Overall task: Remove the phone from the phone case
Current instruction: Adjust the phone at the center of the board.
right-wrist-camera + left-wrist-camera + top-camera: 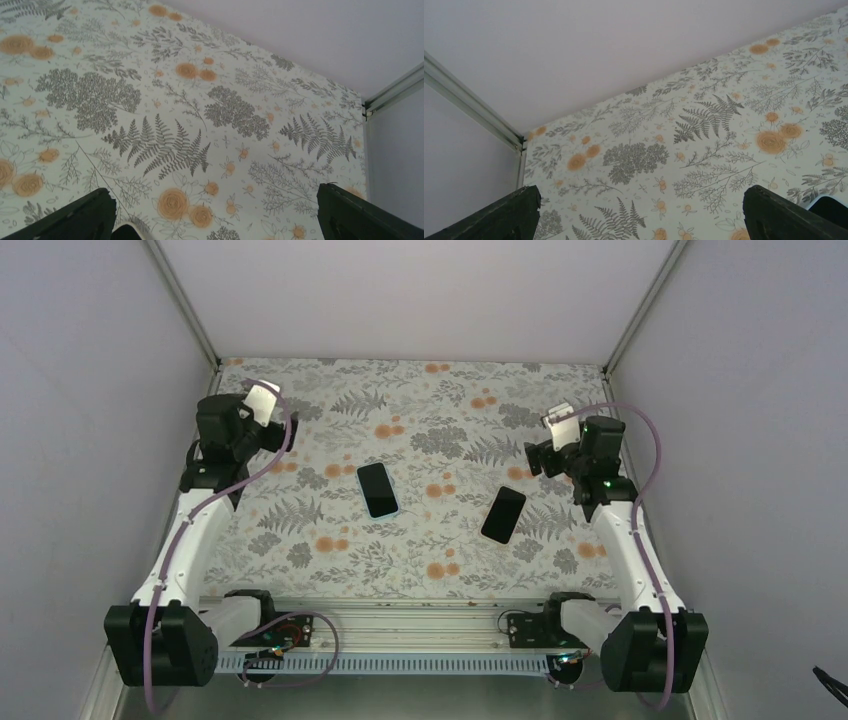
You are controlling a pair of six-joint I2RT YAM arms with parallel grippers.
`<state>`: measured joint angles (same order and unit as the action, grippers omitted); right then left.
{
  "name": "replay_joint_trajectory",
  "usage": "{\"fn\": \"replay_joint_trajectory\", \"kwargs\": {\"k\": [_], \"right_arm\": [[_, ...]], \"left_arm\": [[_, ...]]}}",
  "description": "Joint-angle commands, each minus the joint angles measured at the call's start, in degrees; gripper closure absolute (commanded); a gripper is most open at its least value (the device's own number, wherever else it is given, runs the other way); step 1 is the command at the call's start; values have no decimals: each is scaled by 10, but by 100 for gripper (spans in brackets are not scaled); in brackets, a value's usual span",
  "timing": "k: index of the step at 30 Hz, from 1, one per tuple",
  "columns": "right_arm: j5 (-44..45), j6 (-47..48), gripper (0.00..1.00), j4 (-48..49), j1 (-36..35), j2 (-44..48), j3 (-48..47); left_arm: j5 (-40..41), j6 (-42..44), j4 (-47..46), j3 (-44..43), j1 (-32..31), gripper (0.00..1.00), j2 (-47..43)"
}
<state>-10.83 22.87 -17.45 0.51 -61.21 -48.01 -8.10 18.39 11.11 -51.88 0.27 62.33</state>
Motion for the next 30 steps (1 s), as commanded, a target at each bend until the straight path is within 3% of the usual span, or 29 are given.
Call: {"fn": "replay_joint_trajectory", "kwargs": {"k": [1,7,11,15,17,19,20,30], "right_arm": [[16,26,0,-33,6,18,0],[55,73,2,-106,6,-3,-6],[52,120,22,-208,6,-33,-4],[74,139,33,-273,5,-57,13],[79,147,51,-277,5,-69,27],[88,147,91,-269,5,-91,37],[93,142,96,-263,5,-104,39],[75,127,97,-224,-16,-231,34]], "left_arm": [[6,-4,16,-5,4,0,-21],[6,2,27,-10,4,0,-27],[15,29,47,-18,5,0,-16],[-10,65,86,-29,3,0,-5],[-24,86,95,-24,2,0,-2],[-29,103,97,-16,2,0,0],[-31,107,100,-14,2,0,2],[-64,116,108,-5,1,0,26]]}}
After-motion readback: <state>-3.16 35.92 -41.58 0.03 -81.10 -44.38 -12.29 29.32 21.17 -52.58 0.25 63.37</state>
